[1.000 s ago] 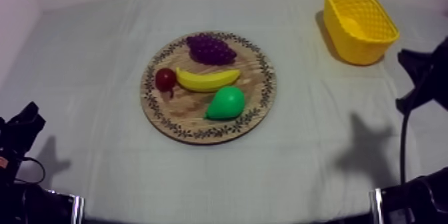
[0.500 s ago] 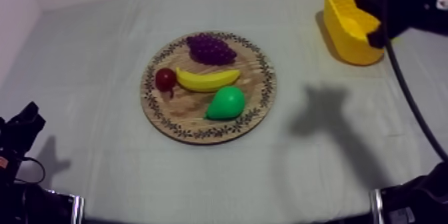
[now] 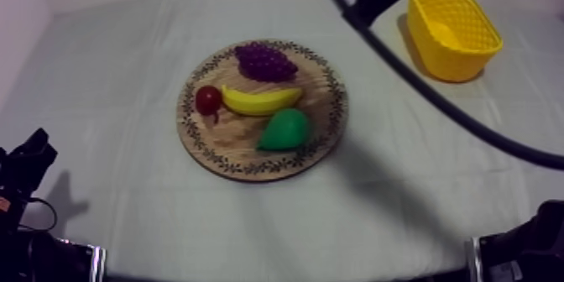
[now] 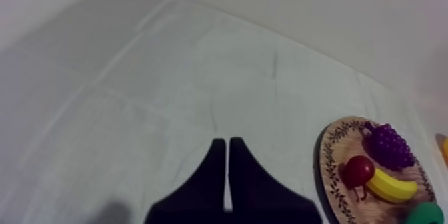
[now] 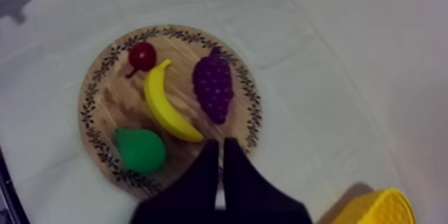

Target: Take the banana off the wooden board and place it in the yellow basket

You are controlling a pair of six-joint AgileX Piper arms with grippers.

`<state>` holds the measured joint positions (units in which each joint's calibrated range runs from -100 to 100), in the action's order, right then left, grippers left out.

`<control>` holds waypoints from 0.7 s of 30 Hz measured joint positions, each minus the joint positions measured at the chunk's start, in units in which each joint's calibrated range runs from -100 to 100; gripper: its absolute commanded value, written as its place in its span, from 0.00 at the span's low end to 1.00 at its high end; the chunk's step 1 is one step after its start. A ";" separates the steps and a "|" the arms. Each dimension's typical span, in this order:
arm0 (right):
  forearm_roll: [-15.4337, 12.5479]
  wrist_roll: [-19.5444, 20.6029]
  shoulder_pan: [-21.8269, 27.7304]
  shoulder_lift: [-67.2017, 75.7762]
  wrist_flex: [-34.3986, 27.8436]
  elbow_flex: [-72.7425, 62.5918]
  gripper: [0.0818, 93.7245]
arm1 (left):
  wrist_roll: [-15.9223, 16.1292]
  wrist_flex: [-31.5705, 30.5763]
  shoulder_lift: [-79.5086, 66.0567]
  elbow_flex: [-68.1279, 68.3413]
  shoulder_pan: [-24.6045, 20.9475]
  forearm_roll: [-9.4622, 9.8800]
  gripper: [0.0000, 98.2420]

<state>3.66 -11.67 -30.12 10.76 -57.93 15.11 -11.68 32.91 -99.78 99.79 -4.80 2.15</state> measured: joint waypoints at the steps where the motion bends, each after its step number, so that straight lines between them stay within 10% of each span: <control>1: 0.38 0.03 -0.76 -1.61 -1.14 -1.69 0.00 | 0.00 0.00 0.00 0.00 0.00 0.00 0.00; 21: 4.17 0.11 -4.11 -20.20 -10.61 -19.34 0.01 | 0.00 0.00 0.00 0.00 0.00 0.00 0.00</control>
<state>7.83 -11.57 -34.23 -9.44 -68.54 -4.23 -11.68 32.91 -99.78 99.79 -4.80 2.15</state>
